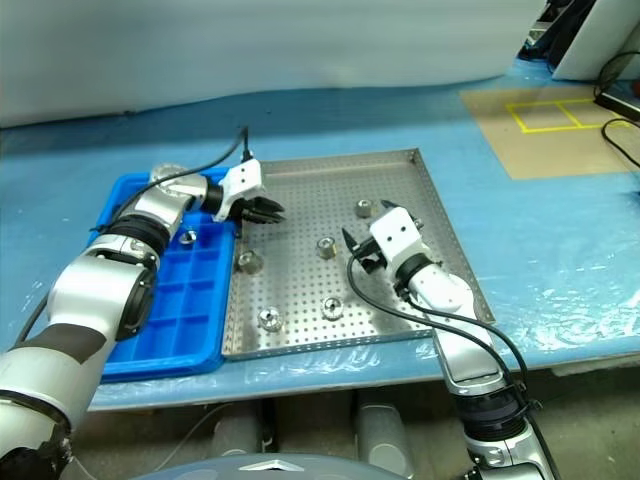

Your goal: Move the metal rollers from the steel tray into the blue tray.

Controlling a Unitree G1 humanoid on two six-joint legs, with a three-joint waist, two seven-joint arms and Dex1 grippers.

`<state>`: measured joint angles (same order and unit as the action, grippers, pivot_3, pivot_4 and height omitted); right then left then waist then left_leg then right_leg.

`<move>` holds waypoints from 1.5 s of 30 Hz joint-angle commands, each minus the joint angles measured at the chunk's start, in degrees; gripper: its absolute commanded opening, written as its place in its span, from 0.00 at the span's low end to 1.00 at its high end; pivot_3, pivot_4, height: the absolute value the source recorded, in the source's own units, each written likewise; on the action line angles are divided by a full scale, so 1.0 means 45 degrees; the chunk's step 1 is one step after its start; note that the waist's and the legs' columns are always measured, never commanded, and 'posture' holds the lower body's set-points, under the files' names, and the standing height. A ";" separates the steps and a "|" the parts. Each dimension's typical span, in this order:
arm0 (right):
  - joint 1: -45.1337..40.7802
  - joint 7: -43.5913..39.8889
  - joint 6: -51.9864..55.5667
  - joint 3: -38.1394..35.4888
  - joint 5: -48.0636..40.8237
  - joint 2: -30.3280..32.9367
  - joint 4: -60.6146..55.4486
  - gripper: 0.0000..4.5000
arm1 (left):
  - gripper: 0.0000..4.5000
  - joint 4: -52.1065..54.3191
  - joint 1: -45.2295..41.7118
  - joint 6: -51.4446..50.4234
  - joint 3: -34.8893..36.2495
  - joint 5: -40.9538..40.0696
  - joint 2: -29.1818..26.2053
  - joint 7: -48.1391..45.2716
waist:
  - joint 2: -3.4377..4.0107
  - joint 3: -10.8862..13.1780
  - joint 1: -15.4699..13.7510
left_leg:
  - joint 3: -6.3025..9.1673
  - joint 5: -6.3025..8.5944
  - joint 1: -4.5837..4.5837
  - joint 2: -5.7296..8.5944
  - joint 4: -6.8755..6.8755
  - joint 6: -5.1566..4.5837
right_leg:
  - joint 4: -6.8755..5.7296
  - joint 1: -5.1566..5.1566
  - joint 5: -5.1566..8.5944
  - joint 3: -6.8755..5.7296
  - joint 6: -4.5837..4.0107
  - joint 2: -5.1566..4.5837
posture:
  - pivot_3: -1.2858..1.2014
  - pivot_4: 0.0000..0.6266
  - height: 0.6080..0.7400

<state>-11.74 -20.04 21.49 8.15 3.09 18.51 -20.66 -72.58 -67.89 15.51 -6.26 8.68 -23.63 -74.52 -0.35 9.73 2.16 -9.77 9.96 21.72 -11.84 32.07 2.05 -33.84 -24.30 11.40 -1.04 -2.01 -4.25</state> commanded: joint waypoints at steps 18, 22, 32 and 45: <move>-0.0649 0.0087 -0.0979 0.0291 0.0143 -0.0595 0.0821 1.00 | 0.64 0.0167 -0.2211 0.0589 -0.0076 0.0456 -0.1308 0.2411 | 0.0001 0.0007 -0.0249 | -0.0013 -0.0004 -0.0007 -0.0003 -0.0025 0.0012 | 0.0009 0.0000 0.0000 -0.0004 0.0000 -0.0005 | 0.37 0.24 1.00; -0.0319 0.0212 -0.0885 0.0310 0.0240 -0.0615 0.0538 1.00 | 0.95 -0.0291 -0.2069 0.1759 -0.2384 0.3166 -0.1077 0.4638 | 0.0000 0.0007 -0.0260 | -0.0015 -0.0007 -0.0008 -0.0002 -0.0024 0.0017 | 0.0009 0.0001 -0.0002 -0.0001 0.0004 -0.0004 | 0.36 0.24 1.00; 0.0786 0.0835 -0.0292 0.0250 0.0502 -0.0845 -0.0567 1.00 | 0.99 -0.1185 -0.1719 0.1006 -0.3931 0.5023 -0.0345 0.6391 | -0.0002 0.0009 -0.0209 | -0.0014 -0.0009 -0.0006 -0.0003 -0.0013 0.0019 | 0.0008 0.0000 -0.0005 0.0002 0.0009 0.0003 | 0.33 0.24 1.00; 0.1357 0.1069 0.0038 0.0342 0.0929 -0.0719 -0.1198 1.00 | 0.99 -0.1302 -0.1239 -0.0336 -0.3837 0.4933 -0.0484 0.4089 | -0.0002 0.0009 0.0300 | -0.0014 -0.0004 -0.0010 -0.0004 -0.0003 0.0010 | 0.0006 0.0001 -0.0007 0.0004 0.0011 0.0005 | 0.31 0.24 1.00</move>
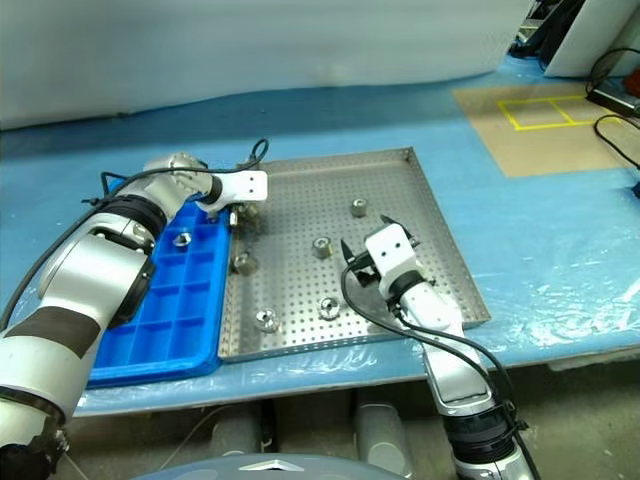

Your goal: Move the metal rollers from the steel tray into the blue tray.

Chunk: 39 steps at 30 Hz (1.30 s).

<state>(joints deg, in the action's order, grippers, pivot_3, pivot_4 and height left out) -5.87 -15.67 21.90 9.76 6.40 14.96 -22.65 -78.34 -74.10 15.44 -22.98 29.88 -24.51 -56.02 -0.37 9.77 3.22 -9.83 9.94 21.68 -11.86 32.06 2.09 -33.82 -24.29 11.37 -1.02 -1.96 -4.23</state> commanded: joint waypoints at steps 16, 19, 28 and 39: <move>0.0531 0.0450 0.0226 -0.0011 0.0496 -0.0179 -0.1142 1.00 | 0.99 -0.0054 0.0523 -0.3418 -0.0023 0.0271 -0.0023 0.0910 | 0.0002 -0.0002 0.0482 | 0.0001 0.0023 -0.0072 0.0001 0.0017 -0.0038 | -0.0003 0.0067 -0.0006 0.0001 -0.0008 -0.0001 | 0.31 0.24 1.00; 0.0489 0.0524 0.0219 0.0045 0.0532 -0.0296 -0.1058 1.00 | 0.99 -0.0014 0.0577 -0.3845 -0.0134 0.0334 -0.0077 0.0697 | 0.0003 -0.0003 0.0506 | 0.0002 0.0024 -0.0079 0.0000 0.0018 -0.0038 | -0.0003 0.0074 -0.0006 0.0000 -0.0007 0.0000 | 0.31 0.24 1.00; 0.0309 0.0672 -0.0014 0.0143 0.0639 -0.0534 -0.0688 1.00 | 0.99 0.0082 0.0499 -0.4440 -0.0190 0.0344 -0.0199 0.0544 | 0.0005 -0.0004 0.0587 | 0.0003 0.0024 -0.0082 0.0000 0.0016 -0.0039 | 0.0000 0.0073 -0.0007 0.0000 -0.0007 0.0001 | 0.32 0.24 1.00; 0.0434 0.0837 -0.0071 0.0111 0.0669 -0.0589 -0.0692 1.00 | 0.57 0.0101 0.0567 -0.4175 -0.0401 0.0519 -0.0290 0.0500 | 0.0005 -0.0004 0.0840 | 0.0007 0.0032 -0.0065 0.0001 0.0015 -0.0051 | 0.0019 0.0071 -0.0007 -0.0007 -0.0007 -0.0001 | 0.32 0.24 1.00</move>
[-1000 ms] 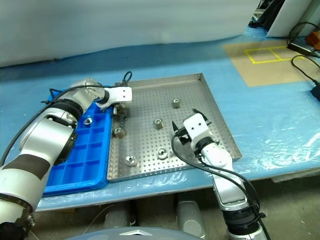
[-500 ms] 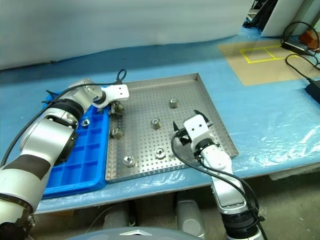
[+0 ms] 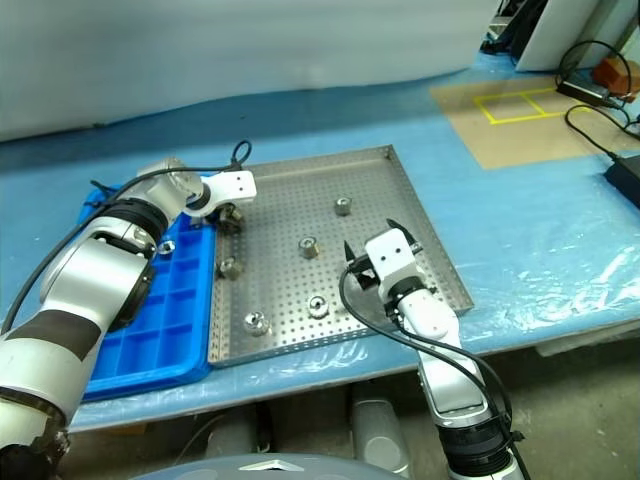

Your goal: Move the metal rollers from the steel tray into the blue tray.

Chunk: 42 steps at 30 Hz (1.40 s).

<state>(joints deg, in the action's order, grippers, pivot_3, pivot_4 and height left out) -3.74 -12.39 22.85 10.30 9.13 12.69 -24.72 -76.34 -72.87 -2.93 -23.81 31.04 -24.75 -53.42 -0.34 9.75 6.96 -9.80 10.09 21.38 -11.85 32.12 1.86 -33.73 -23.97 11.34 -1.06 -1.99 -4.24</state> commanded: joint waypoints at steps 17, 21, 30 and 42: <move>-0.0500 0.0252 -0.0747 0.0172 0.0228 -0.0439 0.0492 1.00 | 0.42 -0.0190 0.0406 0.1057 -0.0353 0.0245 -0.0914 -0.1220 | 0.0000 0.0000 0.0251 | 0.0000 0.0007 -0.0001 -0.0004 -0.0004 -0.0001 | 0.0004 -0.0006 0.0000 -0.0002 -0.0001 0.0002 | 0.33 0.24 1.00; -0.0535 0.0298 -0.0995 0.0213 0.0294 -0.0444 0.0750 1.00 | 0.42 0.0002 0.0403 0.1723 0.0245 -0.0442 -0.1020 -0.2144 | 0.0000 0.0000 0.0305 | 0.0000 0.0010 0.0002 -0.0002 -0.0006 -0.0003 | 0.0009 -0.0006 0.0000 -0.0002 -0.0001 0.0001 | 0.33 0.24 1.00; -0.0819 0.0173 -0.1287 0.0152 0.0192 -0.0408 0.1077 1.00 | 0.42 0.0626 0.0516 0.2816 0.1875 -0.2421 -0.1164 -0.3877 | -0.0004 0.0005 0.0110 | 0.0000 0.0018 0.0040 0.0002 0.0003 -0.0020 | 0.0014 -0.0015 0.0000 -0.0012 -0.0004 -0.0014 | 0.34 0.24 1.00; -0.1880 -0.3052 0.0165 -0.1091 -0.3582 0.0261 0.0360 1.00 | 0.42 0.1423 0.0682 0.3851 0.2510 -0.3418 -0.1582 -0.5144 | -0.0002 0.0011 -0.0234 | -0.0001 0.0015 0.0045 -0.0002 0.0004 -0.0031 | 0.0005 -0.0023 -0.0002 -0.0012 -0.0008 -0.0017 | 0.36 0.24 1.00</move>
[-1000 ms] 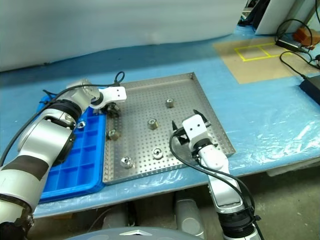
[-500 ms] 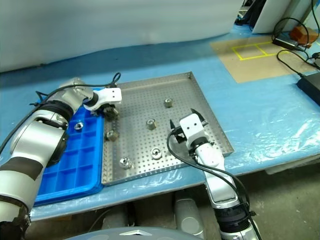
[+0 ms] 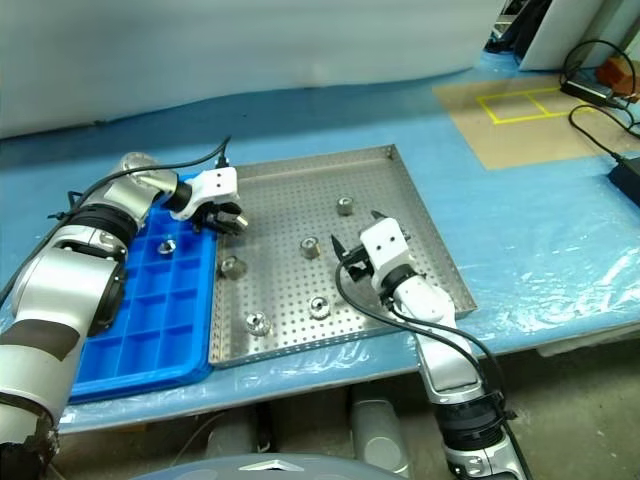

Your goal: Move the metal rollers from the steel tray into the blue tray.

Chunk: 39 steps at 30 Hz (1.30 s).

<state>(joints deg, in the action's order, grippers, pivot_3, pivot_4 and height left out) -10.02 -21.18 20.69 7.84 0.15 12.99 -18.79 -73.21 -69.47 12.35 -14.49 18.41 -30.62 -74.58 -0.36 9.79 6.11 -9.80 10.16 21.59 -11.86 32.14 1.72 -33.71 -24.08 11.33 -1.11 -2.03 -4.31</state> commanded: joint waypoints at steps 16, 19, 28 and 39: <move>-0.3370 -0.5630 0.2025 0.0099 -0.4317 0.2450 0.0175 1.00 | 0.42 0.8622 0.3548 -0.1832 0.2092 -0.3746 -0.2648 -0.2190 | 0.0012 0.0010 -0.1372 | -0.0038 -0.0010 -0.0025 -0.0027 -0.0022 0.0036 | -0.0038 -0.0025 -0.0002 0.0002 -0.0011 0.0001 | 0.48 0.24 1.00; -0.4379 -0.6151 0.2237 0.0569 -0.4484 0.2281 0.0591 1.00 | 0.42 1.1160 0.5215 -0.3212 0.2838 -0.4487 -0.3426 -0.1744 | 0.0015 0.0012 -0.1617 | -0.0040 -0.0038 -0.0023 -0.0028 -0.0027 0.0087 | -0.0058 -0.0037 0.0000 0.0002 -0.0013 0.0000 | 0.51 0.24 1.00; -0.7028 -0.6587 0.2771 0.2004 -0.4365 0.0886 0.1591 1.00 | 0.42 1.6242 1.0177 -0.6711 0.5877 -0.5673 -0.4742 0.1208 | 0.0010 0.0015 -0.2219 | 0.0000 -0.0120 0.0007 -0.0059 -0.0107 0.0226 | -0.0268 -0.0186 0.0108 -0.0058 -0.0119 0.0015 | 0.60 0.24 1.00; -0.7434 -0.8179 0.0019 0.2340 -0.3806 0.0433 0.4671 1.00 | 0.42 1.8530 1.5348 -0.8320 0.9040 -0.6583 -0.4626 0.3332 | -0.0021 0.0017 -0.2885 | 0.0020 -0.0115 0.0056 -0.0067 -0.0126 0.0215 | -0.0250 -0.0220 0.0114 -0.0083 -0.0129 0.0019 | 0.63 0.24 1.00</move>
<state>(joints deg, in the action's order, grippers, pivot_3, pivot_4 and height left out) -42.49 -56.99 23.51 18.75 -17.14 15.18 2.22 7.81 -1.80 -25.44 23.18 -9.99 -51.24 -60.16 -0.46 9.86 -6.87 -9.71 9.66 21.83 -12.17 31.58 2.66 -34.83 -25.06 11.84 -1.48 -2.61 -4.23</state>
